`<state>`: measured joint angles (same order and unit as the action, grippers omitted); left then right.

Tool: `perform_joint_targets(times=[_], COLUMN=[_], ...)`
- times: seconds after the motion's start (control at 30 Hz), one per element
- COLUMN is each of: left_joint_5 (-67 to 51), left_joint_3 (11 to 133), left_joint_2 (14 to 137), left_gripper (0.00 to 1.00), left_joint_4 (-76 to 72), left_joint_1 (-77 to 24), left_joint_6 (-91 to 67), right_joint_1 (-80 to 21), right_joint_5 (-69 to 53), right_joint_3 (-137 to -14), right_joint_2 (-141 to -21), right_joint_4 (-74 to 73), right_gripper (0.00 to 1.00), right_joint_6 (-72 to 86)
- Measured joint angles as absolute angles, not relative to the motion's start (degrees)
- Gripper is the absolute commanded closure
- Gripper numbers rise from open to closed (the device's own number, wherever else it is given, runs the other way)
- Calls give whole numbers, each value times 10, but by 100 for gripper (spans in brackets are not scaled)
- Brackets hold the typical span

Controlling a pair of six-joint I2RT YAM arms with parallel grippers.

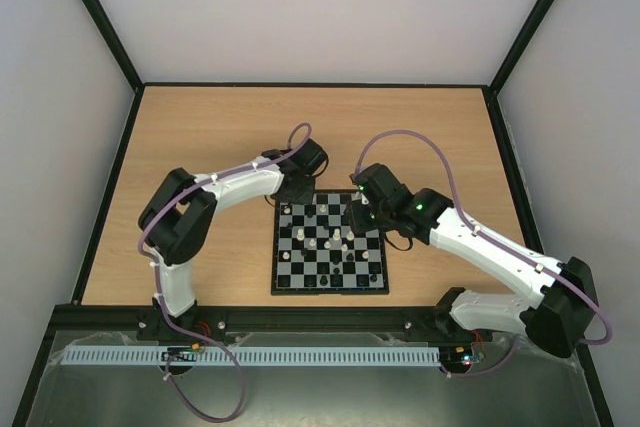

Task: Set up the chess pieces on the board
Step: Place the chess piece on the chessboard.

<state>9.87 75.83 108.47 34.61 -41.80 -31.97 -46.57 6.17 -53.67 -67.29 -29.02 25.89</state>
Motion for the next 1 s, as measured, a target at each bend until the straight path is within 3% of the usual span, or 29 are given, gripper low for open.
perform_joint_targets(times=[0.4,1.0], left_joint_5=[95,105], left_joint_3=[759,778], left_joint_2=[1095,1086], left_gripper=[90,68], left_joint_4=[337,358], left_joint_1=[-418,-424], left_joint_6=[-319,-311], right_joint_1=[-466,-466], right_joint_5=[62,62], right_joint_3=[-535,-534], right_joint_2=[-673,-673], right_joint_4=[-290,-290], right_gripper=[56,55], right_joint_6=[259,259])
